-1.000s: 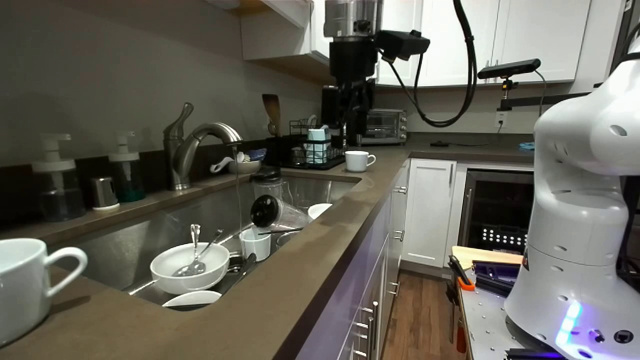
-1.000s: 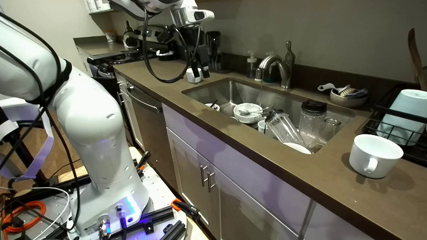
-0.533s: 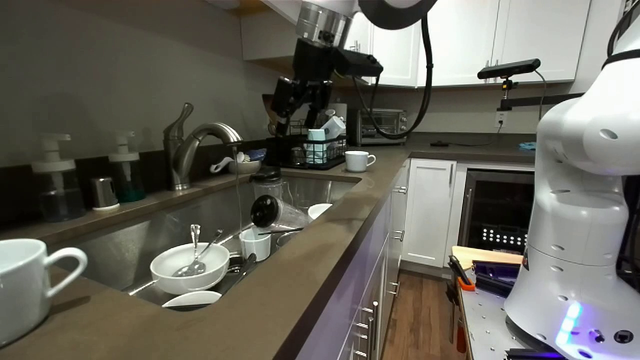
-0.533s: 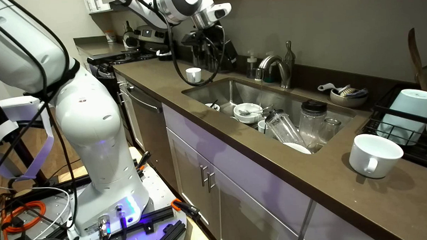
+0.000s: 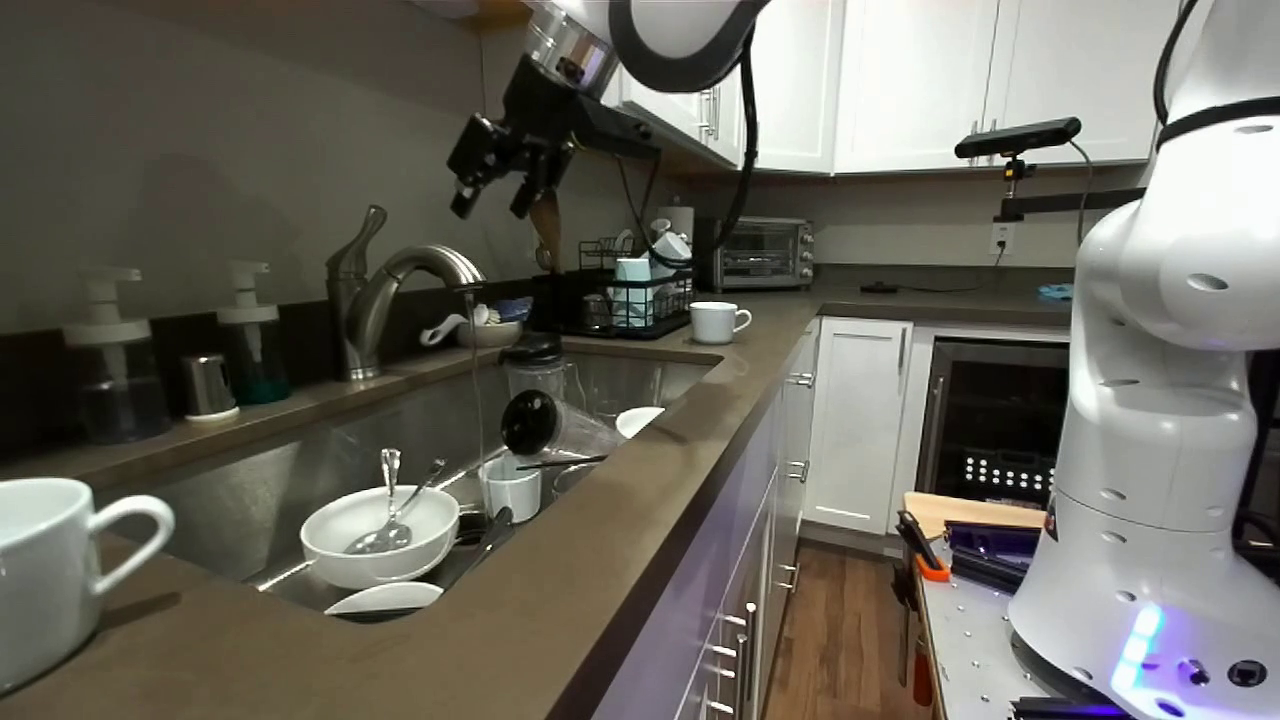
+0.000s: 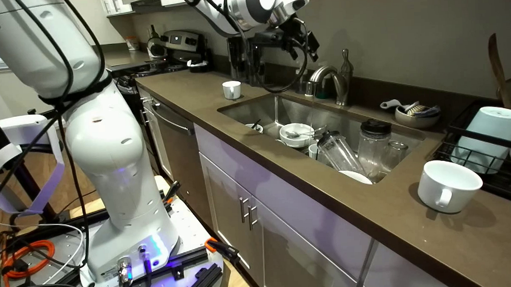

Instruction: Push the faucet handle downwards

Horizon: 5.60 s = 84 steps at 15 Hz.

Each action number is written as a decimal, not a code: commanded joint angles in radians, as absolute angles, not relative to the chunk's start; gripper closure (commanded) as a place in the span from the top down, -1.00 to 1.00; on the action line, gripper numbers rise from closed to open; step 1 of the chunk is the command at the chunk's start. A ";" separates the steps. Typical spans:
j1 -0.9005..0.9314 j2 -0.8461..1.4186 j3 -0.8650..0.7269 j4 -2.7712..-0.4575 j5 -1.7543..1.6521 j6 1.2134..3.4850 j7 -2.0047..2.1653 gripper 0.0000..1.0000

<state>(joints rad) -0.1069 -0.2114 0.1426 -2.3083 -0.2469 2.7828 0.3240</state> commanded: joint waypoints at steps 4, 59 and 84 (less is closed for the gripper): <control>-0.108 0.046 0.129 -2.046 -0.262 2.891 0.235 1.00; -0.005 0.367 -0.035 -1.680 -0.306 3.011 0.275 -0.97; 0.196 0.289 -0.249 -1.832 -0.313 3.092 0.366 -0.98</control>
